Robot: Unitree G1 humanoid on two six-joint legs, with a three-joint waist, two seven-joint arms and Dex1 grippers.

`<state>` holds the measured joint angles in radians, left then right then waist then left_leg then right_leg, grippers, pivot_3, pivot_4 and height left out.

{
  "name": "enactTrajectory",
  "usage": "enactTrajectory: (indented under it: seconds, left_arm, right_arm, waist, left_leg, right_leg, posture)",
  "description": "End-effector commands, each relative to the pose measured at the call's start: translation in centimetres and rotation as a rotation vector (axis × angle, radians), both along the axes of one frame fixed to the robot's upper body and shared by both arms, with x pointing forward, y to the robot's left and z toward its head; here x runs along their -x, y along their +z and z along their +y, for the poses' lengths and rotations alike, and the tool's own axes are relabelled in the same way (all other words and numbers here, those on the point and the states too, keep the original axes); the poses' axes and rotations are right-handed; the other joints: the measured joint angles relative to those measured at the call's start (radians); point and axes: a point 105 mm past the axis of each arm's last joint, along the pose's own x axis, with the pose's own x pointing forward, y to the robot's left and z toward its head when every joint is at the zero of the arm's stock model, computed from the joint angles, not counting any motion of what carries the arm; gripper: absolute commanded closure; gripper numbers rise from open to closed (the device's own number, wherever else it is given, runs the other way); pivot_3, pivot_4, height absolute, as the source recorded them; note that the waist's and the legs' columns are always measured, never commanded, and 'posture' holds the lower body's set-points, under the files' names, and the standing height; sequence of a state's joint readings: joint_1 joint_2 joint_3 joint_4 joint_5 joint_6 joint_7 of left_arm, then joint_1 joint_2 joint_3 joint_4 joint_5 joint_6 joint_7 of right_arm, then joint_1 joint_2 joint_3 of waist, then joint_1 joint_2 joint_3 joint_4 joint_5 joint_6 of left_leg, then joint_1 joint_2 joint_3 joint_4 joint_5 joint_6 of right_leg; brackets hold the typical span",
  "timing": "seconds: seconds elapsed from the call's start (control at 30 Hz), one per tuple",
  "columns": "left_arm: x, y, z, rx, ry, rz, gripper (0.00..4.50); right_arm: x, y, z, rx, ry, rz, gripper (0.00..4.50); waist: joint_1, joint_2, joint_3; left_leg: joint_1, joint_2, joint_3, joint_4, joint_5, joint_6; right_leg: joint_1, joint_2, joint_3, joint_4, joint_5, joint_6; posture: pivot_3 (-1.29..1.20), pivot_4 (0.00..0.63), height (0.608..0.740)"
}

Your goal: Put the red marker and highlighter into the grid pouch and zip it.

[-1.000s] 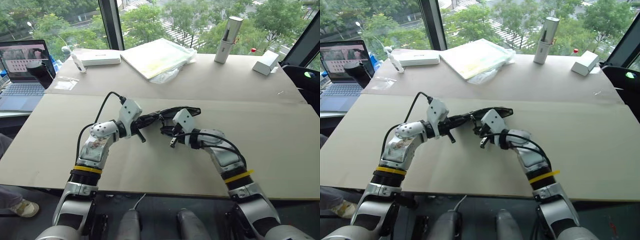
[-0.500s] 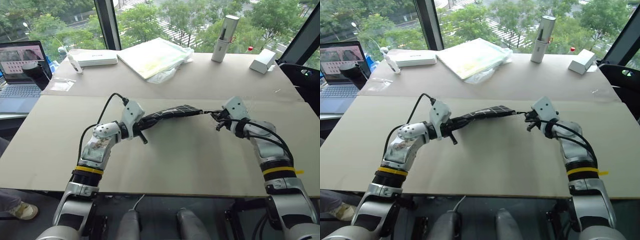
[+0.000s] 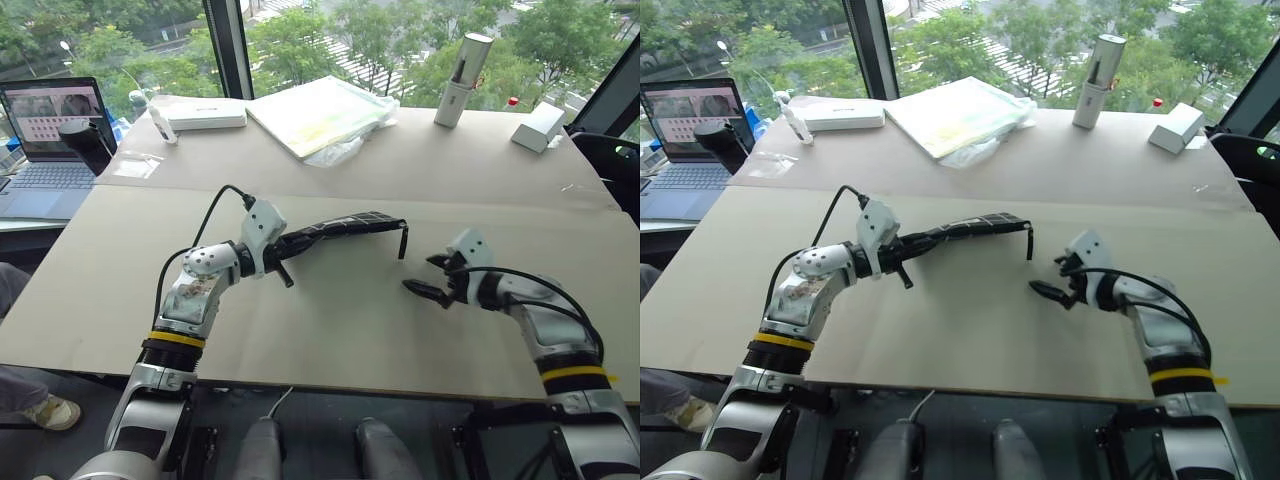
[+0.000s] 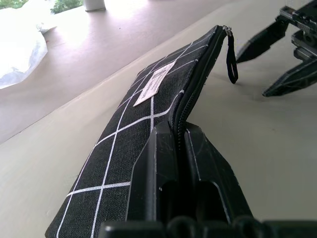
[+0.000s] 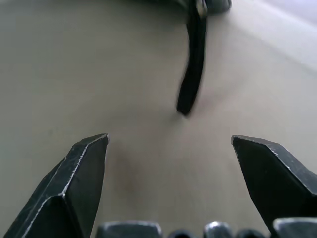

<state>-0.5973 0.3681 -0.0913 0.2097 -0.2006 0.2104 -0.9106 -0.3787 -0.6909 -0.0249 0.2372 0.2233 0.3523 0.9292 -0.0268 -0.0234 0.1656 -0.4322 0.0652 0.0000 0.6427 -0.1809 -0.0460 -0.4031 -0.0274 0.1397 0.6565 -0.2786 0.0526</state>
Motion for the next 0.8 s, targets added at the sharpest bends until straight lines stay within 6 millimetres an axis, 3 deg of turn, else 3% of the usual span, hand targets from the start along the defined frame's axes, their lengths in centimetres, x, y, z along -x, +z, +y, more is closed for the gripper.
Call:
enactTrajectory:
  seconds: [0.03, 0.23, 0.43, 0.47, 0.5, 0.7, 0.8]
  left_arm:
    - [1.4, 1.5, -1.6, 0.004, -0.152, -0.099, 4.5]
    - [1.6, 1.0, -3.1, -0.056, -0.281, -0.151, 4.5]
    - [1.6, -2.1, -3.5, -0.188, -0.367, -0.151, 4.5]
    - [2.0, -2.5, -3.5, -0.189, -0.393, -0.123, 3.71]
    - [2.3, -2.6, -3.6, -0.181, -0.41, -0.107, 3.54]
    - [4.1, -2.1, -3.2, -0.078, -0.462, 0.069, 1.28]
    - [5.0, -0.3, -2.9, 0.042, -0.465, 0.185, 0.17]
  right_arm:
    - [3.3, 1.5, -1.0, -0.051, 0.094, 0.015, 0.03]
    - [5.7, 2.6, -2.3, -0.108, 0.069, -0.003, 0.03]
    - [6.4, 2.4, -3.2, -0.105, -0.003, -0.006, 0.03]
    - [6.5, 2.3, -3.4, -0.097, -0.012, -0.006, 0.0]
    - [6.5, 2.2, -3.7, -0.09, -0.022, -0.005, 0.0]
    - [6.3, 2.4, -6.0, -0.034, -0.088, -0.007, 0.0]
    - [5.8, 2.7, -7.0, -0.011, -0.111, -0.014, 0.0]
  waist:
    - [0.004, 0.0, 0.0]
    - [-0.002, 0.0, 0.0]
    - [-0.008, -0.001, 0.0]
    - [-0.009, -0.001, 0.0]
    - [-0.009, -0.001, 0.0]
    - [-0.012, -0.001, 0.0]
    - [-0.016, -0.001, 0.0]
  left_leg:
    - [0.0, 0.0, 0.0, 0.0, 0.0, 0.0]
    - [0.001, 0.0, 0.0, 0.001, 0.0, 0.0]
    - [0.001, 0.0, 0.0, 0.001, 0.0, 0.0]
    - [0.001, 0.0, 0.0, 0.001, 0.0, 0.0]
    - [0.001, 0.0, 0.0, 0.001, 0.0, 0.0]
    - [0.0, 0.0, 0.0, 0.001, 0.0, 0.0]
    - [0.001, 0.0, 0.0, 0.001, 0.0, 0.0]
  right_leg:
    - [0.0, 0.0, 0.0, 0.0, 0.0, 0.0]
    - [0.001, 0.0, 0.001, 0.0, -0.001, 0.002]
    - [0.001, 0.0, 0.001, 0.0, -0.002, 0.004]
    - [0.001, 0.0, 0.001, 0.0, -0.002, 0.004]
    - [0.001, 0.0, 0.001, 0.0, -0.002, 0.003]
    - [0.001, 0.0, 0.001, 0.0, -0.002, 0.004]
    - [0.001, 0.0, 0.001, 0.001, -0.002, 0.004]
  posture:
    - [0.0, 0.15, 0.737]
    - [0.0, 0.15, 0.737]
    - [0.0, 0.15, 0.737]
    - [0.0, 0.15, 0.737]
    - [0.0, 0.15, 0.737]
    - [0.0, 0.15, 0.737]
    - [0.0, 0.15, 0.737]
